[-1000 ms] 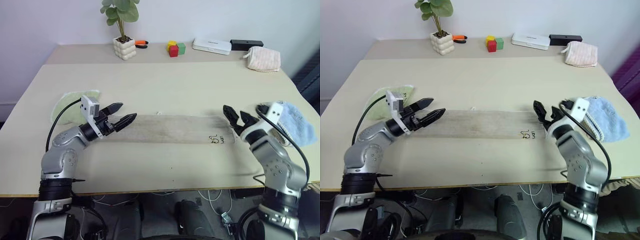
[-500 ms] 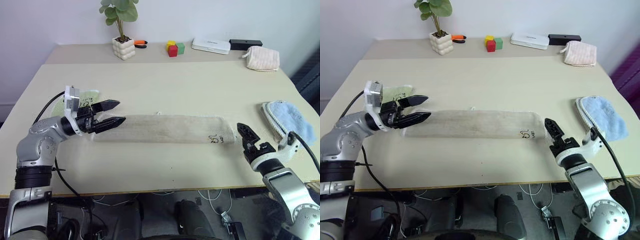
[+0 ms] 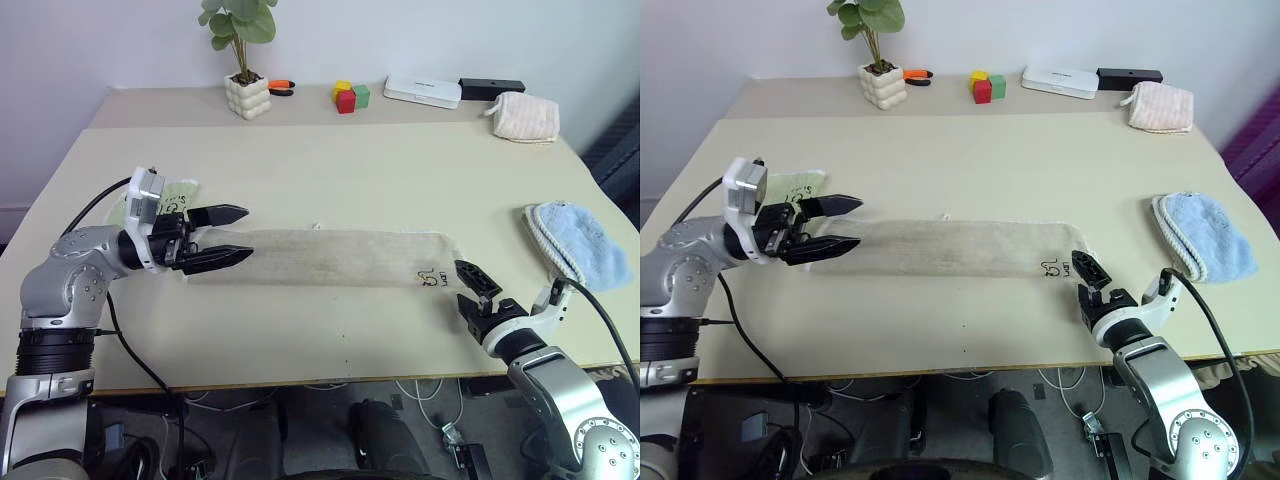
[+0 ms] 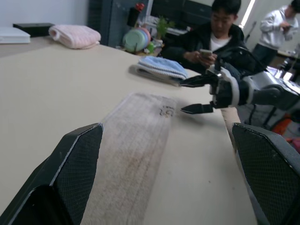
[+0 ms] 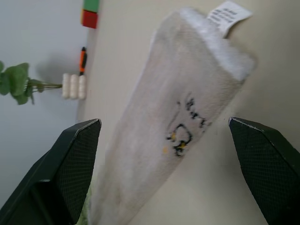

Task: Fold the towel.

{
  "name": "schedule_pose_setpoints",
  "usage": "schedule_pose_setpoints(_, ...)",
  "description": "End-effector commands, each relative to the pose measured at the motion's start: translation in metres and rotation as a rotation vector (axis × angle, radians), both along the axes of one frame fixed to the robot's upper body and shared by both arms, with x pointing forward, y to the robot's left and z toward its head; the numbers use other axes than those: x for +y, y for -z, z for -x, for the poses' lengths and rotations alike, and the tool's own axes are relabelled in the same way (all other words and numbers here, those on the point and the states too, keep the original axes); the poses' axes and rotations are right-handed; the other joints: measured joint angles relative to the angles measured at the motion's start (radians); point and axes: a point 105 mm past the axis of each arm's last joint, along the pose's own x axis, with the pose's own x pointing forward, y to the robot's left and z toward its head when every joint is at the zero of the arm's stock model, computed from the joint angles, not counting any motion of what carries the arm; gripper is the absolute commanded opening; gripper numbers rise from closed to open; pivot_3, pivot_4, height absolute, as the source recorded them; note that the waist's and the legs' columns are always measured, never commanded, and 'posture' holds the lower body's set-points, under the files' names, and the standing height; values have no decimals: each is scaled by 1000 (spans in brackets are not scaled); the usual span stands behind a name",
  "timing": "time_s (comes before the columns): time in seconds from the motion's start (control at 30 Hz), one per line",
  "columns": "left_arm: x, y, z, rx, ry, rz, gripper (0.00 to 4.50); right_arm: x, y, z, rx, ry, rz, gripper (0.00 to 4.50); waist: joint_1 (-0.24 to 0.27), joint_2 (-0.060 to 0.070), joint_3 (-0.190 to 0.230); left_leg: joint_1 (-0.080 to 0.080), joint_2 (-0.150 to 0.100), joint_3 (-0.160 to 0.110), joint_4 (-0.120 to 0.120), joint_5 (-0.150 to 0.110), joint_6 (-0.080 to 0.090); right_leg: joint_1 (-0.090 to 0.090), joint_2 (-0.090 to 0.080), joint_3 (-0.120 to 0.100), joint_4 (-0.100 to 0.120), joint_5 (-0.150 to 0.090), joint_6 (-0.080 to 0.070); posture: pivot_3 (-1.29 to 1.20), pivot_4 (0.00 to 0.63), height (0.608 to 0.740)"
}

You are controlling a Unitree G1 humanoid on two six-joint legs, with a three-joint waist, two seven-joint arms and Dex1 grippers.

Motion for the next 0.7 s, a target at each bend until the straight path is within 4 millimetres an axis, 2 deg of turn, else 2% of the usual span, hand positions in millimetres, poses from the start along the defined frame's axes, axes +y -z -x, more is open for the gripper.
schedule_pose_setpoints(0.03, 3, -6, 5, -42, 7, -17, 4495, -2, -3, -4, -22, 3, 29, 4438, 1, 0, 0, 0, 0, 0, 0, 0, 0, 0, 0, 0, 0, 0, 0, 0, 150, 740)
schedule_pose_setpoints(0.33, -1, -10, 4, -64, 5, 0, 4495, -15, 12, -15, -3, 70, 36, 4438, 2, -1, 0, -1, 0, 0, 1, 0, 0, 0, 0, 0, -1, 0, 0, 0, 150, 740)
schedule_pose_setpoints(0.53, -1, -12, 3, -71, 1, 4, 4495, -9, 18, -27, -7, 74, -2, 4438, 2, -3, -2, -1, 0, 0, 1, 0, 0, 1, 0, 0, -2, 0, 0, 0, 150, 740)
schedule_pose_setpoints(0.57, -1, -12, 3, -72, 0, 4, 4500, -7, 18, -30, -6, 75, -3, 3923, 1, -3, -2, -1, 0, 0, 1, 0, 0, 1, 0, 0, -2, 0, 0, 0, 150, 740)
schedule_pose_setpoints(0.63, -1, -13, 3, -74, -1, 4, 4500, -4, 19, -36, -3, 83, -1, 3201, 1, -3, -2, -1, 0, 0, 1, 0, 0, 1, 0, 0, -2, 0, 0, 0, 150, 740)
schedule_pose_setpoints(0.7, 0, -13, 3, -75, -2, 5, 4500, -3, 17, -41, -10, 90, -4, 2166, 0, -3, -2, -1, 0, 0, 1, 0, 0, 1, 0, 0, -2, 0, 0, 0, 150, 740)
